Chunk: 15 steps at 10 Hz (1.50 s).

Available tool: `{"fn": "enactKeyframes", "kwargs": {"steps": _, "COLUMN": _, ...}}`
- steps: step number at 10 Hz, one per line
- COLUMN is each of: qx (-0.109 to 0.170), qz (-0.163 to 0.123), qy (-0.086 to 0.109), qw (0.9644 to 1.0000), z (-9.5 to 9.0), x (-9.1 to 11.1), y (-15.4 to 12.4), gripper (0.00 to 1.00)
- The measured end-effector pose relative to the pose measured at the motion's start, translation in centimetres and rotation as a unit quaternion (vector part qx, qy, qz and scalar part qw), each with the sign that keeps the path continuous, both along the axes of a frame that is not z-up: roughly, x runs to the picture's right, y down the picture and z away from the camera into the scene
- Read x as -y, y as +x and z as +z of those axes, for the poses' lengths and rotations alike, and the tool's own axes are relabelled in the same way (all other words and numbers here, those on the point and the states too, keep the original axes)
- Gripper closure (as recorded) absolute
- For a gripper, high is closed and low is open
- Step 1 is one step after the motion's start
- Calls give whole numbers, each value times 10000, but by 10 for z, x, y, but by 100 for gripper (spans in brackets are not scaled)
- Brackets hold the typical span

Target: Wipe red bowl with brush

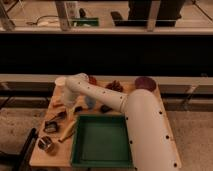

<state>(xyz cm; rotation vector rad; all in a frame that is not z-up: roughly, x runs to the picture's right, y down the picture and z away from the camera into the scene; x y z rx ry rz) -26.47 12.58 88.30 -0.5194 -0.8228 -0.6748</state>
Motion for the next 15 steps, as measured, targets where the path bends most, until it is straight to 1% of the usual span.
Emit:
{"fn": "enactKeyframes", "kwargs": {"steps": 4, "qx": 51, "qz": -52, "qy": -134, "qw": 9999, "z": 4, "x": -7, "y": -5, "gripper": 20}}
{"fn": "enactKeyframes", "kwargs": {"steps": 7, "qx": 63, "qz": -80, "qy": -181, "qw": 9998, "z": 6, "x": -10, "y": -7, "gripper": 21}}
{"fn": "enactKeyframes", "kwargs": {"steps": 9, "qx": 12, "qz": -43, "qy": -190, "qw": 9998, "z": 8, "x": -9, "y": -2, "gripper": 27}}
{"fn": "enactKeyframes", "kwargs": {"steps": 11, "qx": -54, "qz": 25, "qy": -182, "qw": 9998, "z": 9, "x": -5, "y": 4, "gripper": 38}}
{"fn": "enactKeyframes", "kwargs": {"steps": 12, "qx": -99, "qz": 77, "qy": -176, "qw": 9998, "z": 11, "x": -3, "y": 9, "gripper": 40}}
{"fn": "enactKeyframes", "kwargs": {"steps": 15, "qx": -194, "qz": 161, "qy": -201, "qw": 9995, "z": 16, "x": 0, "y": 18, "gripper": 40}}
